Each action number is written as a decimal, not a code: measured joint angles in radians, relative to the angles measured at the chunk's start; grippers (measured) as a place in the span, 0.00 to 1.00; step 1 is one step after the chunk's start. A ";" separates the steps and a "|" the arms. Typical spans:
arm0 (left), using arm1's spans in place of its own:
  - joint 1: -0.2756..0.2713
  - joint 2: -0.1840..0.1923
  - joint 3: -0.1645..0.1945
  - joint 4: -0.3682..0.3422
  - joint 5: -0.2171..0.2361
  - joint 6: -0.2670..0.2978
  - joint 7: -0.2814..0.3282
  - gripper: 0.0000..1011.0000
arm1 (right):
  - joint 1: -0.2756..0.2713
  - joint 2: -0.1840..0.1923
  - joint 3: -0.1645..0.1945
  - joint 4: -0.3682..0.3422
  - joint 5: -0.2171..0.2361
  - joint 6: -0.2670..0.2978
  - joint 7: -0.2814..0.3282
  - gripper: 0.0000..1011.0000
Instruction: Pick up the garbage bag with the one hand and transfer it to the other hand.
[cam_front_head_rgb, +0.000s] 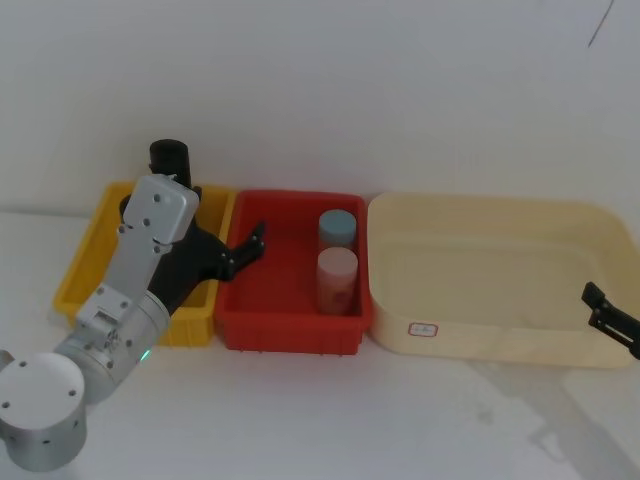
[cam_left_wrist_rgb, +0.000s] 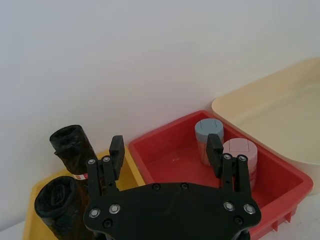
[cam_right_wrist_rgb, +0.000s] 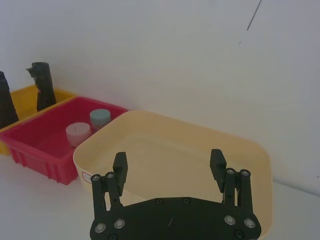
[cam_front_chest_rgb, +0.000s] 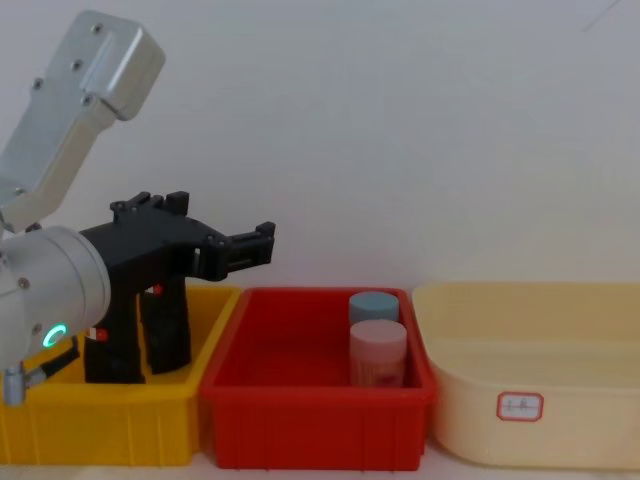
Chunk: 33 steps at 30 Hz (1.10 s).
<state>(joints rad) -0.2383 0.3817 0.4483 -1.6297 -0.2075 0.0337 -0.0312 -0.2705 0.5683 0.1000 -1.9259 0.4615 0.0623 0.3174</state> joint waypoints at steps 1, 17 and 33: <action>0.000 0.000 0.000 0.000 0.000 0.000 0.000 0.99 | 0.000 0.000 0.000 0.000 0.000 0.000 0.000 1.00; 0.000 0.000 0.000 0.000 0.000 0.000 0.000 0.99 | 0.000 0.000 0.000 0.000 0.000 0.000 0.000 1.00; 0.000 0.000 0.000 0.000 0.000 0.000 0.000 0.99 | 0.000 0.000 0.000 0.000 0.000 0.000 0.000 1.00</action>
<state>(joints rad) -0.2383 0.3817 0.4483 -1.6297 -0.2075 0.0336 -0.0312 -0.2706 0.5683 0.1000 -1.9259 0.4615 0.0623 0.3174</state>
